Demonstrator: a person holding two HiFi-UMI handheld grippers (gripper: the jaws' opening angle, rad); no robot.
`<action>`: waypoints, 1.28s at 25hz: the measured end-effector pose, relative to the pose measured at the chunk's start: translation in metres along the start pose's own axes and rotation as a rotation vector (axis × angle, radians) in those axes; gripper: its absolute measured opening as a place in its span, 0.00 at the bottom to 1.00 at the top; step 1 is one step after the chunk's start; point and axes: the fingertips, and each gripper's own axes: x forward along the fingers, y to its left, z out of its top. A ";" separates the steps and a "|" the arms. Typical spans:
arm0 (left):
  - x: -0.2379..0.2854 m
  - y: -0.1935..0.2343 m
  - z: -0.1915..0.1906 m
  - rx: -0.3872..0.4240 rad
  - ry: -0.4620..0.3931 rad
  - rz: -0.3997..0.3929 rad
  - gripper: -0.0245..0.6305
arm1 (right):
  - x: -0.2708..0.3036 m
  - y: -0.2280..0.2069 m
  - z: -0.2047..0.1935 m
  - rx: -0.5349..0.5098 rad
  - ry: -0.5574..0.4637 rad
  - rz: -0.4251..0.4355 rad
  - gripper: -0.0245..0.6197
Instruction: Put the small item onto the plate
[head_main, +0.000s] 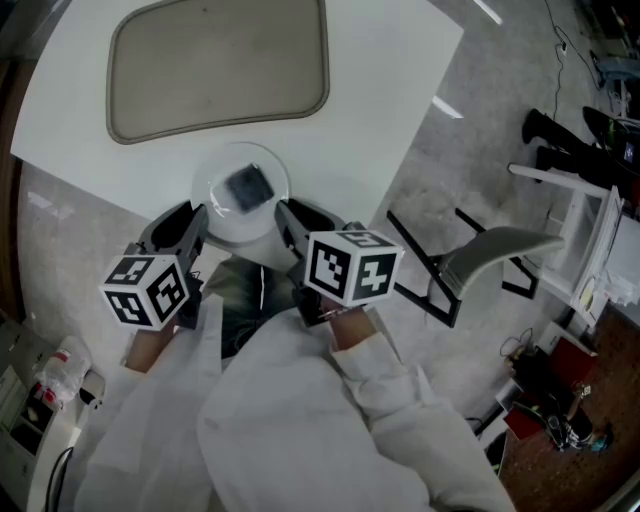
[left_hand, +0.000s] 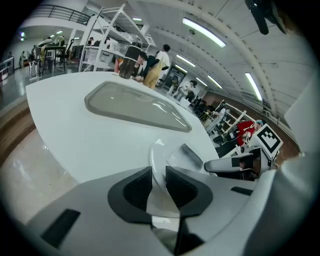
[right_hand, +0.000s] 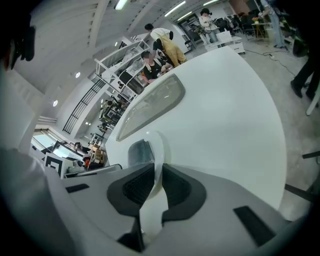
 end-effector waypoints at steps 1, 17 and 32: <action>0.000 0.000 0.000 0.000 -0.002 0.006 0.17 | 0.000 0.000 -0.001 -0.004 0.001 -0.004 0.13; -0.009 -0.003 0.002 -0.053 -0.029 0.014 0.16 | -0.007 0.008 0.002 -0.042 0.030 0.008 0.13; -0.019 -0.002 0.016 -0.074 -0.078 0.052 0.17 | -0.004 0.023 0.027 -0.147 0.048 0.061 0.13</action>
